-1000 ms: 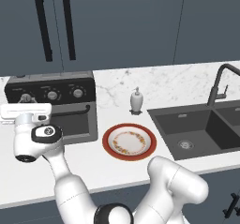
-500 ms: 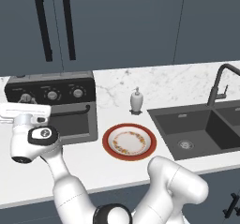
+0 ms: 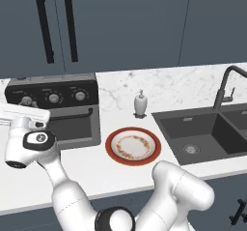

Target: Pick up the kebab skewer and baguette bread, and place them inside the toaster oven. Close the toaster oven door and start by setting the timer.

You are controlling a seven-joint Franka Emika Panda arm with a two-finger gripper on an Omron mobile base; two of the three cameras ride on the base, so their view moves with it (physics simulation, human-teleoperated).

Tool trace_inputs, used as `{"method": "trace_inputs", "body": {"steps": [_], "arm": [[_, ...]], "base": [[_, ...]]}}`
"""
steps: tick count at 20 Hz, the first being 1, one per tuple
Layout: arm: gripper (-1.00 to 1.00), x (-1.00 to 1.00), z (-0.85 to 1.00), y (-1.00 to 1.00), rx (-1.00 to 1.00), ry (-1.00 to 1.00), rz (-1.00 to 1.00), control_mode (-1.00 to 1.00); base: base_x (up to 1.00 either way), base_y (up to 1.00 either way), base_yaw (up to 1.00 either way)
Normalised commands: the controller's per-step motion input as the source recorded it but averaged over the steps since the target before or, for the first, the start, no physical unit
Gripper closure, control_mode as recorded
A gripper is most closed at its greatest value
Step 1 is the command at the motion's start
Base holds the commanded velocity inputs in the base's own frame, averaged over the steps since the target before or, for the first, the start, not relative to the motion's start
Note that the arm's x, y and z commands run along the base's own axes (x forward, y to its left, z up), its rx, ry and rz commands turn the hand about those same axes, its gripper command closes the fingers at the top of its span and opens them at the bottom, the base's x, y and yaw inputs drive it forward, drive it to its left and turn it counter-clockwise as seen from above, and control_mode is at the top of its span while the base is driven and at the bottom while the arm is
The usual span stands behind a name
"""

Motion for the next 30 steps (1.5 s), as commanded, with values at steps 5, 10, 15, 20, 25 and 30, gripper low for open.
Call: {"method": "trace_inputs", "body": {"steps": [5, 10, 15, 20, 25, 30], "arm": [[1.0, 0.4, 0.08, -0.01, 0.19, -0.01, 0.0, -1.0], [1.0, 0.32, 0.04, 0.0, 0.21, -0.03, 0.0, -1.0], [1.0, 0.21, 0.05, 0.0, 0.25, -0.04, 0.0, -1.0], [1.0, 0.03, 0.07, 0.0, 0.31, -0.04, 0.0, -1.0], [1.0, 0.01, 0.01, 0.0, 0.32, -0.08, 0.0, -1.0], [1.0, 0.02, 0.01, 0.03, 0.36, -0.07, 0.0, -1.0]], "base": [[0.0, 0.0, 0.0], [0.0, 0.0, 0.0], [0.0, 0.0, 0.0], [0.0, 0.0, 0.0], [0.0, 0.0, 0.0], [0.0, 0.0, 0.0]]}}
